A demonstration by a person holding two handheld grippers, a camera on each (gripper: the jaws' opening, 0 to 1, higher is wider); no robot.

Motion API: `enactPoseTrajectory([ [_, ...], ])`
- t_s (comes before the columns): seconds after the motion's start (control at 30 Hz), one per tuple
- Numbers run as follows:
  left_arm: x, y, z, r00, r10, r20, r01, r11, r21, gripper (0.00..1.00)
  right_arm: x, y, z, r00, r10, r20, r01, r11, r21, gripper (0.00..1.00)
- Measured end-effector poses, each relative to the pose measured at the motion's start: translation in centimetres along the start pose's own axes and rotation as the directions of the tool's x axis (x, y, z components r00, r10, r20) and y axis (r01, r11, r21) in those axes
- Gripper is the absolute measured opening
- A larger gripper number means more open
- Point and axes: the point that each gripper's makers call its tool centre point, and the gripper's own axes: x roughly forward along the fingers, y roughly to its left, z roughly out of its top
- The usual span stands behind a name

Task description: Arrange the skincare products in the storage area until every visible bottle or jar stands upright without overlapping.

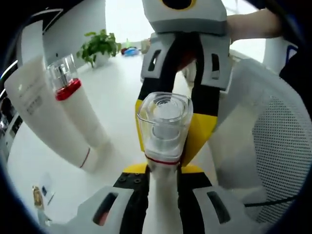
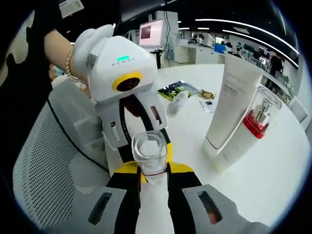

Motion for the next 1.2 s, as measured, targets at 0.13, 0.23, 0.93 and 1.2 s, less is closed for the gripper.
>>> enactPoseTrajectory([
  [0.13, 0.3, 0.4, 0.1, 1.0, 0.011, 0.004, -0.011, 1.0, -0.003, 0.23, 0.1, -0.5, -0.2, 1.0, 0.009, -0.009, -0.009, 1.0, -0.014, 0.2],
  [0.23, 0.6, 0.6, 0.3, 1.0, 0.013, 0.006, -0.013, 1.0, -0.005, 0.23, 0.1, -0.9, -0.2, 1.0, 0.008, -0.008, -0.008, 1.0, -0.016, 0.2],
  [0.93, 2.7, 4.5, 1.9, 0.998, 0.046, 0.039, -0.045, 0.998, -0.04, 0.23, -0.5, -5.6, -0.5, 1.0, 0.022, 0.01, -0.022, 0.999, -0.029, 0.2],
  [1.2, 3.0, 6.2, 2.3, 0.995, 0.078, 0.06, -0.072, 0.993, -0.093, 0.23, -0.3, -7.2, -0.1, 0.998, 0.036, 0.043, -0.034, 0.999, -0.038, 0.2],
])
